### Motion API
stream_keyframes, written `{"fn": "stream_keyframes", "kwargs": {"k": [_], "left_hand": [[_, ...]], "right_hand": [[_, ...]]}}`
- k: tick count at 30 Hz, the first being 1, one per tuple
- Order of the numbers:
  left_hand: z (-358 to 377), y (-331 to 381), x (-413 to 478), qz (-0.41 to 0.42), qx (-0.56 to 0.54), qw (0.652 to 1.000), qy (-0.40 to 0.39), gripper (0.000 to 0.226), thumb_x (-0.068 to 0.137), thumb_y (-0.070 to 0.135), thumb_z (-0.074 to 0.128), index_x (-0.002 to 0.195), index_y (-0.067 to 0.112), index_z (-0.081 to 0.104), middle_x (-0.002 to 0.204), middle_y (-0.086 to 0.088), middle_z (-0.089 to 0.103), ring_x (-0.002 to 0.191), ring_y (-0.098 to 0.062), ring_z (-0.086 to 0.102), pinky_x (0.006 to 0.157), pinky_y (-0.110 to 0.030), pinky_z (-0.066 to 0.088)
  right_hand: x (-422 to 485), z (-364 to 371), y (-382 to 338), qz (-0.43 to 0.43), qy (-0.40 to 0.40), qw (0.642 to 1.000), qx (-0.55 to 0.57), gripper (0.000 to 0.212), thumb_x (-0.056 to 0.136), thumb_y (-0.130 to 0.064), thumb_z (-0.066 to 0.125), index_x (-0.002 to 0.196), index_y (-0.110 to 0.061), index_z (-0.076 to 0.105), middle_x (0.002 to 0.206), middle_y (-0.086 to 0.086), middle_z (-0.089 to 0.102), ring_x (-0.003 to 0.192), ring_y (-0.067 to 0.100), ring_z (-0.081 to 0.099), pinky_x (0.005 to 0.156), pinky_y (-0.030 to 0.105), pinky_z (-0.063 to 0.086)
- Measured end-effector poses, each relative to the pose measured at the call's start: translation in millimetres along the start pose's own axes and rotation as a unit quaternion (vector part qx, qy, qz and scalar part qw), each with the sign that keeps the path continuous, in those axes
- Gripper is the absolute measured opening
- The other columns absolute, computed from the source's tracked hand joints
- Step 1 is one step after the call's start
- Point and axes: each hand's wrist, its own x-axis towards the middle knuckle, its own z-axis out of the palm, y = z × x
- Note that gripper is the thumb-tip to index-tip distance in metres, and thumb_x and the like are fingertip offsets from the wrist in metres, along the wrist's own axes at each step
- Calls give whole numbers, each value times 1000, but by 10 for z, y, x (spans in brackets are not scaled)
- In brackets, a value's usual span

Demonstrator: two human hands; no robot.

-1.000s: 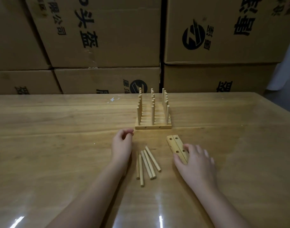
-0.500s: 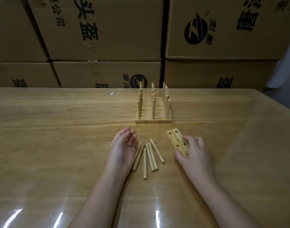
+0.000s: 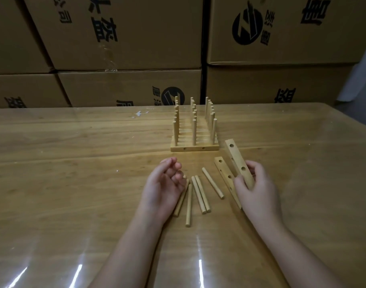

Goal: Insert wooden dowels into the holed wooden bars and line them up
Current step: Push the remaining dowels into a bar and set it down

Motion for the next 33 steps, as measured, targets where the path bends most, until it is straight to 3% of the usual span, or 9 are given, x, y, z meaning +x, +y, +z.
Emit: {"fn": "stream_keyframes", "kwargs": {"k": [6,9,12,17,19,23,27,30,33], "left_hand": [[-15,-20,23,25,43,999,6,8,74,15,60,82,14,62,68,0,63,52,-7,56,51,-16,45],[-36,-57,30,46,140,989,-31,23,75,18,64,97,15,68,91,-2,73,71,-9,66,63,-19,50],[-40,-106,17,52,221,970,-82,41,73,23,78,112,18,68,112,-6,71,90,-13,68,73,-22,53],[-40,-148,-10,66,315,937,-137,41,69,41,82,101,17,73,105,-13,70,102,-28,63,97,-46,47],[-52,-134,-5,60,309,939,-139,39,69,42,81,99,17,73,103,-13,70,100,-27,63,95,-42,47],[-66,-86,26,53,212,969,-113,20,78,28,73,95,17,76,96,-6,72,93,-18,68,84,-31,53],[-44,-61,53,63,114,991,-30,13,74,24,67,78,18,78,82,-3,73,79,-13,70,87,-35,49],[-31,-47,42,53,91,994,-22,15,73,23,65,77,16,78,82,-6,71,80,-16,69,92,-39,48],[-19,-45,39,36,82,996,-11,18,72,24,66,81,13,77,88,-10,68,86,-21,65,103,-47,41]], "right_hand": [[-60,-39,-77,-78,6,995,66,34,86,-40,53,119,-45,48,114,-11,59,108,8,55,83,27,49],[-107,-38,-193,-137,-29,976,164,25,90,-34,53,111,-46,48,104,-9,67,101,-3,60,77,10,46],[-184,14,-262,-174,-66,962,202,20,90,-24,55,106,-35,51,96,-13,69,94,-3,63,73,8,46],[-244,54,-292,-166,-107,963,185,15,85,-26,63,95,-33,55,94,-23,63,84,-4,61,67,5,42],[-233,27,-300,-154,-117,962,192,16,82,-36,65,95,-35,56,96,-22,64,90,-4,60,72,7,43],[-123,-40,-211,-160,-84,983,27,43,82,-63,35,111,-39,57,112,-17,56,112,4,46,90,29,37],[-98,-44,-169,-146,-181,966,-111,68,83,-72,16,136,-37,40,132,-20,41,127,-4,24,106,37,27],[-132,-15,-179,-162,-208,950,-167,62,86,-62,20,137,-34,39,137,-16,43,132,-3,21,105,33,30],[-118,-22,-188,-177,-164,953,-182,45,93,-48,34,131,-30,48,123,-13,57,122,1,37,91,27,42]]}}
